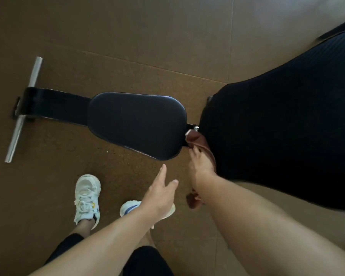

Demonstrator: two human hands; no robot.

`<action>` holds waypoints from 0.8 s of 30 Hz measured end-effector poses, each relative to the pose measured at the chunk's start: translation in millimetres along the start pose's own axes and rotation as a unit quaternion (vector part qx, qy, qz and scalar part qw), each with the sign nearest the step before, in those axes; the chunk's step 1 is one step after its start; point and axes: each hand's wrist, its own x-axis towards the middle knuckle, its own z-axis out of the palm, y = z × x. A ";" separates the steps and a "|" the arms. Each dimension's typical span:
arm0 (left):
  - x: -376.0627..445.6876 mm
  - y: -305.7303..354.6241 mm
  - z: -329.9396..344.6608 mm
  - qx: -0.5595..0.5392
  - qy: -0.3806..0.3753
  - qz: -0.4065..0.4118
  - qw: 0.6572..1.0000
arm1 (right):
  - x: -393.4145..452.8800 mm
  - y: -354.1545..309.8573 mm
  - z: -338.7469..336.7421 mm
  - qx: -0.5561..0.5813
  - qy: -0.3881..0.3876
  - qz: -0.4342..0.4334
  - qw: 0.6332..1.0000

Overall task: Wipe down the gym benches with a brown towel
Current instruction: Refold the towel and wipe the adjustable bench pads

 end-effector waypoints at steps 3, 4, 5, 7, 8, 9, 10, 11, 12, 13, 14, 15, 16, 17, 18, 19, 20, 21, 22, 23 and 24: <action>-30.7 9.7 3.6 0.032 -0.017 0.011 0.999 | -52.9 -6.0 16.5 -0.002 0.054 -0.030 0.998; -44.8 16.9 5.9 0.045 -0.024 0.021 0.998 | -74.5 1.6 23.5 0.013 0.068 -0.036 0.997; -59.6 24.8 8.1 0.058 -0.029 0.032 0.997 | -99.3 12.5 30.1 0.028 0.083 -0.029 0.996; -91.0 43.2 13.8 0.079 -0.042 0.064 0.994 | -154.8 38.1 44.4 0.075 0.112 0.003 0.991; -104.4 52.8 17.2 0.085 -0.051 0.082 0.992 | -182.5 51.8 50.9 0.104 0.135 0.028 0.985; -116.7 62.5 21.0 0.087 -0.061 0.097 0.990 | -210.2 65.2 57.2 0.140 0.159 0.057 0.976; -128.5 73.2 25.9 0.084 -0.070 0.112 0.988 | -238.2 80.4 62.1 0.180 0.175 0.085 0.964; -139.8 84.2 32.0 0.079 -0.081 0.129 0.985 | -263.3 93.0 67.8 0.219 0.188 0.111 0.951; -151.1 95.9 38.9 0.067 -0.093 0.146 0.983 | -284.7 103.6 73.6 0.255 0.202 0.135 0.936; -161.2 107.6 46.0 0.046 -0.104 0.161 0.980 | -301.2 110.1 80.9 0.288 0.222 0.156 0.918; -170.1 118.7 54.1 0.021 -0.110 0.175 0.978 | -313.6 115.2 88.5 0.319 0.255 0.178 0.895; -179.0 129.0 61.8 -0.003 -0.111 0.190 0.975 | -320.8 118.1 96.7 0.344 0.292 0.205 0.868; -186.4 138.6 68.8 -0.024 -0.108 0.202 0.973 | -324.0 120.2 104.2 0.370 0.323 0.231 0.840; -188.9 144.7 75.4 -0.050 -0.104 0.207 0.971 | -323.9 121.9 111.3 0.404 0.356 0.247 0.806; -190.4 150.4 81.5 -0.077 -0.104 0.204 0.970 | -321.9 123.0 116.5 0.446 0.391 0.253 0.764; -192.4 156.4 87.0 -0.097 -0.099 0.199 0.970 | -318.8 124.8 119.2 0.499 0.411 0.248 0.722; -195.0 163.2 91.8 -0.100 -0.080 0.196 0.972 | -315.2 129.1 118.2 0.550 0.415 0.243 0.683; -198.2 169.2 96.1 -0.083 -0.051 0.191 0.977 | -309.9 134.8 115.8 0.592 0.409 0.238 0.653; -201.3 173.2 100.9 -0.059 -0.014 0.182 0.981 | -303.8 140.7 112.7 0.620 0.399 0.234 0.633; -202.3 174.6 106.2 -0.040 0.024 0.168 0.985 | -299.1 147.3 110.0 0.634 0.391 0.234 0.624; -200.7 174.5 112.8 -0.037 0.050 0.155 0.986 | -294.3 154.3 108.4 0.639 0.383 0.236 0.624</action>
